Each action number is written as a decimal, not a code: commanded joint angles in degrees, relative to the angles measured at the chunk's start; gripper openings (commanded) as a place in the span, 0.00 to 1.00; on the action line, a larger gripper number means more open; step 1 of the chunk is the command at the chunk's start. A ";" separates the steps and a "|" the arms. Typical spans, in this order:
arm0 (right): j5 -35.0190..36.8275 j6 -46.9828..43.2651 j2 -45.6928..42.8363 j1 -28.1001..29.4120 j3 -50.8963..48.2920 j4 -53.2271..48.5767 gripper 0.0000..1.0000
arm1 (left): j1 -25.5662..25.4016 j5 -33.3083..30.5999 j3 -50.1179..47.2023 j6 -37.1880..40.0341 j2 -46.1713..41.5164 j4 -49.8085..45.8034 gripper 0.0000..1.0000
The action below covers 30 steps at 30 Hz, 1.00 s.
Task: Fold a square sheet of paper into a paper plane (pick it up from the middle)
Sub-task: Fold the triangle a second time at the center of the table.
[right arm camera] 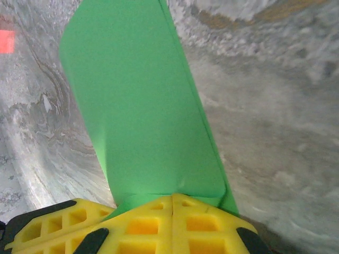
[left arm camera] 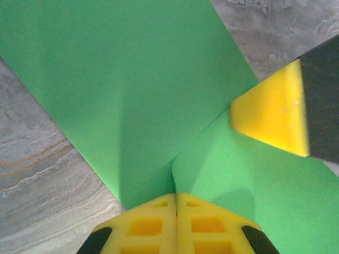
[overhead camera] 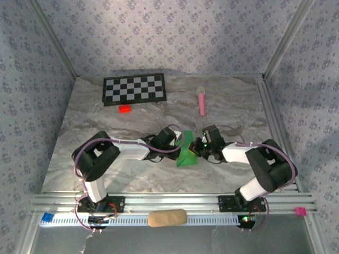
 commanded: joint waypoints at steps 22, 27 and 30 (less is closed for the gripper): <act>4.79 -0.28 -3.18 -5.99 -2.74 -1.81 0.00 | 0.24 -0.65 -0.51 0.90 1.07 -2.97 0.01; 2.81 -3.39 -7.60 -5.67 -0.49 -4.18 0.00 | 0.26 -0.54 -0.48 0.87 0.87 -2.96 0.01; 1.44 -4.23 -9.06 -3.45 1.06 -5.72 0.00 | 0.26 -0.38 -0.38 0.96 0.95 -2.96 0.01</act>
